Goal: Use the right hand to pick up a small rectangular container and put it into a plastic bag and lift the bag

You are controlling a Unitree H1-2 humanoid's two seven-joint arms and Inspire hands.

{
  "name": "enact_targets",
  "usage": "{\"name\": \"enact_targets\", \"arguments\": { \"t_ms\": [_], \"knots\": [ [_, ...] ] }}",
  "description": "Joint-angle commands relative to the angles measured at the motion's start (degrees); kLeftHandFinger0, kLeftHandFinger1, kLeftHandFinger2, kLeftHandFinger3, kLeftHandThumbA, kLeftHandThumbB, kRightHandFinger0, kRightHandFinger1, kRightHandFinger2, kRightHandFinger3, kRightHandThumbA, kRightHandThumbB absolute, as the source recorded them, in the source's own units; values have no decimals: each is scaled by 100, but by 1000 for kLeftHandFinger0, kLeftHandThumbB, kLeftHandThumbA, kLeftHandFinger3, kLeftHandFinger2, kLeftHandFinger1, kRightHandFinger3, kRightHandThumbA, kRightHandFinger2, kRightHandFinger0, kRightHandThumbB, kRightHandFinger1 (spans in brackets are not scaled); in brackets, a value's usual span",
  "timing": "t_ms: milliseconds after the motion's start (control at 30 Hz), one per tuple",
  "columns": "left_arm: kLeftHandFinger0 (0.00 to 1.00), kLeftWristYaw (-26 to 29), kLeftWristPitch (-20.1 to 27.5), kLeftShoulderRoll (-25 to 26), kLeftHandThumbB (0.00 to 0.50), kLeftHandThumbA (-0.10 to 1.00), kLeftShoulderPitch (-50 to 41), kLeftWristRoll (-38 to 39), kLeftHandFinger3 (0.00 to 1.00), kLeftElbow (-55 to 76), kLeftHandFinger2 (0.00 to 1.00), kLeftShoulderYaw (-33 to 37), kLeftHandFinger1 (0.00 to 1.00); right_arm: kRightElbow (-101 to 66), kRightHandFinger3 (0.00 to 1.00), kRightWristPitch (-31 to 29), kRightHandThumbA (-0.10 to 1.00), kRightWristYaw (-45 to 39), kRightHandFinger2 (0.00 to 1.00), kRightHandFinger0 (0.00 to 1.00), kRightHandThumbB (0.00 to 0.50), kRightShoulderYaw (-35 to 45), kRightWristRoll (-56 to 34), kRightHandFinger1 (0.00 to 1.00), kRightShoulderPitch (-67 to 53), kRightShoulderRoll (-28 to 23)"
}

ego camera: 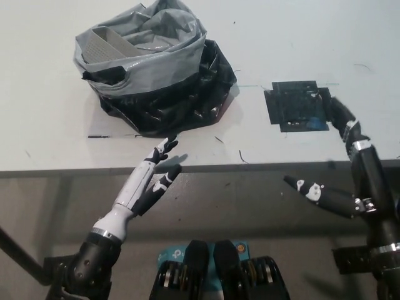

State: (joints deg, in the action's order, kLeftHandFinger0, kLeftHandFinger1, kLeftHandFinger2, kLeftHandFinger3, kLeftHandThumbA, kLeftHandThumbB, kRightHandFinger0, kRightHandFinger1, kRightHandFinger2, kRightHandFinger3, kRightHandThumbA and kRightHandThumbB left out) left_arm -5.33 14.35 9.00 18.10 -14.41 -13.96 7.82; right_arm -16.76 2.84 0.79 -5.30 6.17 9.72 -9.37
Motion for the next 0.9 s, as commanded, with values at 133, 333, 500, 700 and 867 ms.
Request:
{"name": "enact_targets", "arguments": {
  "t_ms": [133,333,500,700,867],
  "knots": [
    [1000,-57,72,96,178,896,-687,111,1000,645,1000,0,1000,2439,1000,-1855,947,393,1000,1000,246,-88,550,1000,-421,-76],
    [1000,-51,118,59,191,875,-946,63,1000,672,1000,58,1000,2418,1000,-2068,925,391,1000,1000,235,-67,616,1000,-744,-74],
    [1000,-33,116,73,199,833,-1081,73,1000,660,1000,42,1000,2345,1000,-2112,857,298,1000,1000,228,-157,669,1000,-877,-28],
    [1000,-32,136,91,209,837,-1158,89,1000,629,1000,25,1000,2241,1000,-2002,846,187,1000,1000,223,-236,718,1000,-954,-1],
    [1000,-47,54,105,209,842,-1180,98,1000,653,1000,7,1000,2235,1000,-2010,814,162,1000,1000,201,-290,755,1000,-952,-4]
  ]
}}
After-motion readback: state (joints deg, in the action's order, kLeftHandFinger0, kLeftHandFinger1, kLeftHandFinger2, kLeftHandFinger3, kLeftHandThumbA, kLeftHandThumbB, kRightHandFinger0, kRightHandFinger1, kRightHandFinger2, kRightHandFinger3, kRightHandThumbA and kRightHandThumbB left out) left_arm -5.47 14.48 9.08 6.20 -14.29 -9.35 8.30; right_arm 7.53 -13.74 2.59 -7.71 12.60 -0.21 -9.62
